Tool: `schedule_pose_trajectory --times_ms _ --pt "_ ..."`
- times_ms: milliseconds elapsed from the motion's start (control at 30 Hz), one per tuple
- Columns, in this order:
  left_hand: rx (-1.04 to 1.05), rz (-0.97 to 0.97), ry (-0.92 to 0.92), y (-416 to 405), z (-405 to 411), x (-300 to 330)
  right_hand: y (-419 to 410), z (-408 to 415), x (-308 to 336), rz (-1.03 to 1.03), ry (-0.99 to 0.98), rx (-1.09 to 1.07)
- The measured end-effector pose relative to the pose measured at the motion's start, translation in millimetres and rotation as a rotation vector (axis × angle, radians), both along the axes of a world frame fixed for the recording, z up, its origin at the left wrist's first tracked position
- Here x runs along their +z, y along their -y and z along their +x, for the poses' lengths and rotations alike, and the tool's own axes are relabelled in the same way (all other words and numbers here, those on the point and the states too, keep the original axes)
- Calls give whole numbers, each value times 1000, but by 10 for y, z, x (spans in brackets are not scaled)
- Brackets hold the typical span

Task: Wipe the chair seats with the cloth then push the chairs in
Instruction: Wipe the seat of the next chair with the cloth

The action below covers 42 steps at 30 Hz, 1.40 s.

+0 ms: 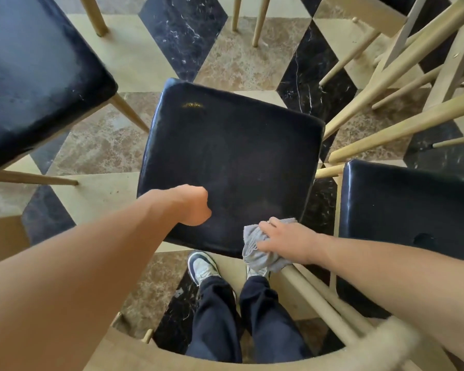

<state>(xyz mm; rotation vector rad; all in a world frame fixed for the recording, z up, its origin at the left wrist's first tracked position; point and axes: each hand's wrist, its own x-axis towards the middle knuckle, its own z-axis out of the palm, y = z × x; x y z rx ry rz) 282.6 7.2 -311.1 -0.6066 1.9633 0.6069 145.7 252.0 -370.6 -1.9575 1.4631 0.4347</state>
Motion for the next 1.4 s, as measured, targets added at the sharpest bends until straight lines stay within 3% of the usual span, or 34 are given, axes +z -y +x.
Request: schedule_pose_trajectory --times_ms 200,333,400,567,733,833,1033,1167,1233,1333,1400 --pt "2 12 -18 -191 -123 -77 -155 -508 28 12 -64 38" --pt "20 25 -16 -338 -215 -176 -31 -837 24 -56 -107 -97" --pt "23 34 -19 -415 -268 -230 36 -1063 31 -96 -152 -201" --pt "24 34 -15 -550 -374 -309 480 -1448 -40 -218 -296 -716" --pt "29 19 -24 -558 -398 -243 551 -902 -148 -220 -417 -814" --pt "43 -14 -11 -465 -357 -186 464 -312 -156 -192 -336 -939" --pt "57 -88 10 -240 -174 -96 369 963 -123 -56 63 -491" --pt "75 -108 22 -47 20 -27 438 845 -132 -119 92 -462" --pt "77 -120 25 88 116 9 583 502 -162 -200 3 -632" --pt "76 -168 3 340 235 90 1027 -113 -212 -261 -138 -1100" --pt "46 -187 10 554 328 185 1377 -298 -249 -294 -222 -1236"
